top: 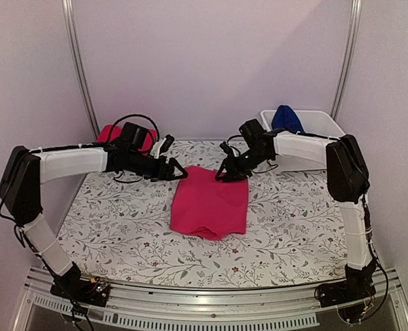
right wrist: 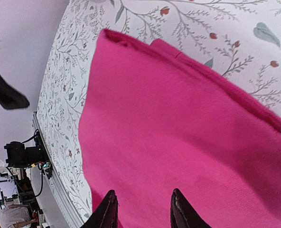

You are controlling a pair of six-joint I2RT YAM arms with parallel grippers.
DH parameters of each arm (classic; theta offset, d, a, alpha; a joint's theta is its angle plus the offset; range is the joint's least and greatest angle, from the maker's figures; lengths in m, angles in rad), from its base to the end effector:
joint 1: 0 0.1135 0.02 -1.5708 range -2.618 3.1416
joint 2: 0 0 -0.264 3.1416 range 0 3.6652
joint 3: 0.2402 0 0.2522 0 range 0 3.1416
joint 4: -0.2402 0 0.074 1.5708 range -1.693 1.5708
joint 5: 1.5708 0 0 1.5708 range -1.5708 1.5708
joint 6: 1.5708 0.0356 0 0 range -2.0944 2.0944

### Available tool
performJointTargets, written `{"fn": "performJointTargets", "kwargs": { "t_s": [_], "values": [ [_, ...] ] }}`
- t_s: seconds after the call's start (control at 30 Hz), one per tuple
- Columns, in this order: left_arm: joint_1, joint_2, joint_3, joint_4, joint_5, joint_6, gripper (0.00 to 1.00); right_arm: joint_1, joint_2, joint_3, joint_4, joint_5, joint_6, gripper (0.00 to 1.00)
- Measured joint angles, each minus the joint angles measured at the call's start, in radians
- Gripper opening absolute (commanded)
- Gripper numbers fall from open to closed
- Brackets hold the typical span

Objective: Fold and stack the mixed laundry pile
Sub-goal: Smooth out the square-folded trousers at the center of the board.

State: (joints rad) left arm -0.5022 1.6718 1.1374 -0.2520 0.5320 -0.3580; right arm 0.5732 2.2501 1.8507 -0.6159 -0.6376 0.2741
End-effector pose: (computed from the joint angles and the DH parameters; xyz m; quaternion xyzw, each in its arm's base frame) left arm 0.3085 -0.1900 0.2289 0.1644 0.8820 -0.3746 0.2339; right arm 0.3993 0.2830 0.1917 -0.2210 0.8902 0.3818 0.1135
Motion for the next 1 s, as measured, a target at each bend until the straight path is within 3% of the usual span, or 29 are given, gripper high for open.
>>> {"fn": "performJointTargets", "kwargs": {
  "t_s": [0.2, 0.53, 0.67, 0.83, 1.0],
  "values": [
    [0.001, 0.269, 0.268, 0.149, 0.095, -0.074, 0.66, 0.095, -0.153, -0.22, 0.077, -0.021, 0.07, 0.36],
    [0.056, 0.574, 0.307, 0.289, 0.209, -0.217, 0.64, 0.133, -0.159, -0.387, 0.138, -0.067, 0.126, 0.36],
    [0.098, 0.638, 0.414, 0.26, 0.241, -0.237, 0.67, 0.163, -0.1, -0.362, 0.143, -0.138, 0.102, 0.36],
    [0.139, 0.713, 0.593, 0.146, 0.243, -0.217, 0.74, 0.248, 0.069, -0.118, 0.121, -0.239, 0.059, 0.4],
    [0.196, 0.559, 0.463, 0.065, 0.174, -0.191, 0.78, 0.254, 0.047, -0.08, 0.109, -0.324, 0.035, 0.44]
  ]
}}
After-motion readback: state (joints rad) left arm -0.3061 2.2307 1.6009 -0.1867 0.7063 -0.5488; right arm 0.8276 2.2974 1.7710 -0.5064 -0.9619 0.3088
